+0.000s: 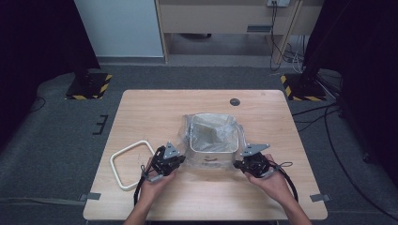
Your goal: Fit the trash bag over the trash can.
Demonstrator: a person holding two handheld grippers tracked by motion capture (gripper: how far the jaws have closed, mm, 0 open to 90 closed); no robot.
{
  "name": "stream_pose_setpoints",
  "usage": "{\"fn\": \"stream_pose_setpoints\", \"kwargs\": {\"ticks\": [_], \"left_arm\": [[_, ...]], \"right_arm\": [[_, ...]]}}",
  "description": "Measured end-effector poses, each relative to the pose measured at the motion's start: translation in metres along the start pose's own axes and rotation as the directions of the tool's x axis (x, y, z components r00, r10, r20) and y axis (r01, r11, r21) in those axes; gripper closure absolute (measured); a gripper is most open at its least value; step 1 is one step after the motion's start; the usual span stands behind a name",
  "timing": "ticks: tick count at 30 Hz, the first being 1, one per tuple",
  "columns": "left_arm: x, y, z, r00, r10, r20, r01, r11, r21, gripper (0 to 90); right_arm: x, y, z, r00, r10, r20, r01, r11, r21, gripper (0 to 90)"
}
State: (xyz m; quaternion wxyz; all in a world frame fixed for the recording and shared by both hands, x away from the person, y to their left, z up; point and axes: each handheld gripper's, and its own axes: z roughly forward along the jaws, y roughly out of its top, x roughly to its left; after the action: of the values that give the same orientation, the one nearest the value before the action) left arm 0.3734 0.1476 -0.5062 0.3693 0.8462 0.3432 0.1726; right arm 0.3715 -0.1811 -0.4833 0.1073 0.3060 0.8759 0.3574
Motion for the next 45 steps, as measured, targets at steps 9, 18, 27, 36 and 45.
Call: {"fn": "stream_pose_setpoints", "kwargs": {"ticks": [9, 18, 27, 36, 45], "left_arm": [[0.001, -0.004, 0.008, 0.9999, 0.008, -0.011, -0.007, 0.9990, 0.043, 90.0], [0.003, -0.010, 0.010, 0.9999, 0.001, -0.013, -0.001, 0.9988, 0.049, 90.0], [0.000, -0.013, 0.008, 1.0000, 0.002, -0.007, -0.002, 0.9992, 0.039, 90.0], [-0.006, -0.016, 0.002, 0.9999, 0.005, -0.011, -0.005, 0.9999, 0.013, 85.9], [-0.013, -0.007, -0.021, 0.9996, -0.003, -0.027, 0.000, 0.9951, -0.098, 57.6]], "right_arm": [[-0.003, -0.008, 0.009, 0.9997, 0.022, -0.007, -0.022, 0.999, 0.028, 90.0], [-0.006, -0.011, 0.014, 0.9996, 0.028, -0.009, -0.027, 0.999, 0.033, 90.0], [-0.007, -0.012, 0.015, 0.9994, 0.035, -0.008, -0.034, 0.999, 0.037, 90.0], [-0.007, -0.015, 0.012, 0.9992, 0.039, 0.001, -0.039, 0.999, 0.031, 88.1], [-0.003, -0.015, -0.018, 0.9961, 0.057, 0.067, -0.054, 0.998, -0.036, 57.9]]}}
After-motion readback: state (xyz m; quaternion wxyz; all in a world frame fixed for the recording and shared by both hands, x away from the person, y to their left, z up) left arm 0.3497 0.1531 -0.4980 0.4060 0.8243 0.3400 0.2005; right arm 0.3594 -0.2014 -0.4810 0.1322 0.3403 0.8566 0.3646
